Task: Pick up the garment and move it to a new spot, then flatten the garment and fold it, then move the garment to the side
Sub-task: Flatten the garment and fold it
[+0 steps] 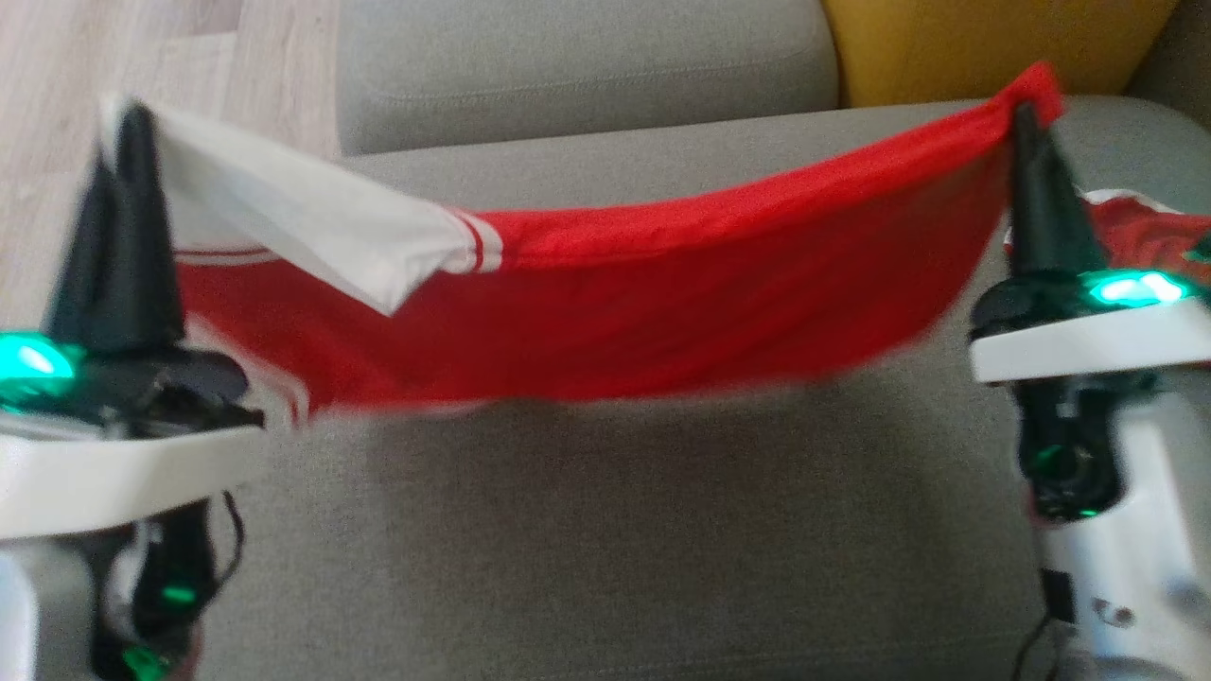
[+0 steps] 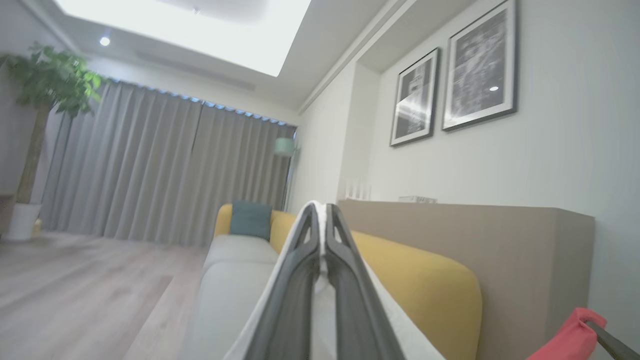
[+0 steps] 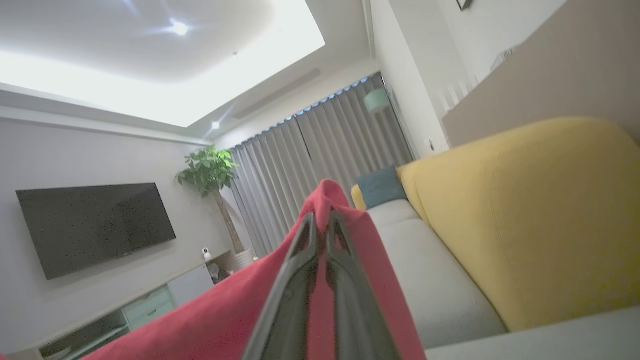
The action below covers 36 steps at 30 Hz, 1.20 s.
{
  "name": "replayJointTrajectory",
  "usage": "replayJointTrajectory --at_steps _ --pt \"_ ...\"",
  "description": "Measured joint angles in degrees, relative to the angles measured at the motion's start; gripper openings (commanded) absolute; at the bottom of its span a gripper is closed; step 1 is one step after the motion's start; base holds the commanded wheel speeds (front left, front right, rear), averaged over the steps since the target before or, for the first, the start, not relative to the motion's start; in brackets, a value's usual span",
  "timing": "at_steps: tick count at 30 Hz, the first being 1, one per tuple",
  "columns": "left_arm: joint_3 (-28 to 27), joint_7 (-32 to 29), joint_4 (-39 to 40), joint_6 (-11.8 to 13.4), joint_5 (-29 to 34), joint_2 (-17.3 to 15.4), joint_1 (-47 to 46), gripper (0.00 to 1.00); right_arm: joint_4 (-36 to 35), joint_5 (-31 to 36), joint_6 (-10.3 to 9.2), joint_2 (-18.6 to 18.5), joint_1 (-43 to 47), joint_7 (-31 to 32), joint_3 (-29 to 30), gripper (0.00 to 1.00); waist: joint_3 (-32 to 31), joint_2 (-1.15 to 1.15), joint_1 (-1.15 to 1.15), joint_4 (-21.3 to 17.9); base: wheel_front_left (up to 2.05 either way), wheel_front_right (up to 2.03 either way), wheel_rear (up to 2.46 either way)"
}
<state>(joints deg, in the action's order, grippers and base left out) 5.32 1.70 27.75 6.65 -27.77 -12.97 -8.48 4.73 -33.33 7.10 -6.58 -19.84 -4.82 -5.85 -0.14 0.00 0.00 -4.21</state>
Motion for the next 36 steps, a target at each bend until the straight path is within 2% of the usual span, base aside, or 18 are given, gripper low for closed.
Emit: replayJointTrajectory --at_steps 9,13,17,22,26,29,33,36 --pt "-0.5 -9.5 12.4 -0.2 1.4 -5.7 -12.3 0.00 -24.4 0.9 0.00 -0.2 3.1 8.9 4.9 0.00 -1.5 0.00 0.00 -0.5 0.00 0.00 0.00" --pt "-0.8 -12.9 12.4 -0.7 1.3 -7.6 -17.5 0.00 -29.5 1.6 0.00 0.4 3.5 12.1 5.6 0.00 -1.1 0.00 0.00 -0.6 0.00 0.00 0.00" --pt "-0.8 -14.2 6.4 -1.9 0.4 -8.6 -21.1 0.00 -29.1 2.0 0.00 0.9 2.9 14.3 5.2 0.00 0.1 0.00 0.00 -0.4 0.00 0.00 0.00" --pt "-0.8 -14.4 -5.4 -3.4 0.4 -9.5 -27.9 0.00 -20.2 2.1 0.00 1.2 -6.7 15.3 3.8 0.00 3.5 0.00 0.00 -0.2 0.00 0.00 0.00" --pt "-0.1 -11.8 -16.9 -4.4 3.2 -10.3 -38.1 0.00 -7.0 4.6 0.00 1.2 -21.1 14.1 3.7 0.00 7.2 0.00 0.00 0.4 0.00 0.00 0.00" --pt "1.5 -8.1 -27.6 -4.7 6.5 -10.3 -46.2 0.00 5.6 8.6 0.00 1.4 -31.9 10.8 2.4 0.00 9.8 0.00 0.00 1.0 0.00 0.00 0.00" --pt "4.1 -1.8 -41.3 -4.6 12.2 -10.0 -55.8 0.00 22.1 13.8 0.00 2.1 -44.7 3.3 2.7 0.00 12.7 0.00 0.00 1.9 0.00 0.00 0.00" --pt "6.3 3.8 -49.1 -3.9 15.6 -8.1 -62.6 0.00 33.1 18.2 0.00 2.3 -52.4 -1.9 4.2 0.00 14.4 0.00 0.00 2.7 0.00 0.00 0.00"
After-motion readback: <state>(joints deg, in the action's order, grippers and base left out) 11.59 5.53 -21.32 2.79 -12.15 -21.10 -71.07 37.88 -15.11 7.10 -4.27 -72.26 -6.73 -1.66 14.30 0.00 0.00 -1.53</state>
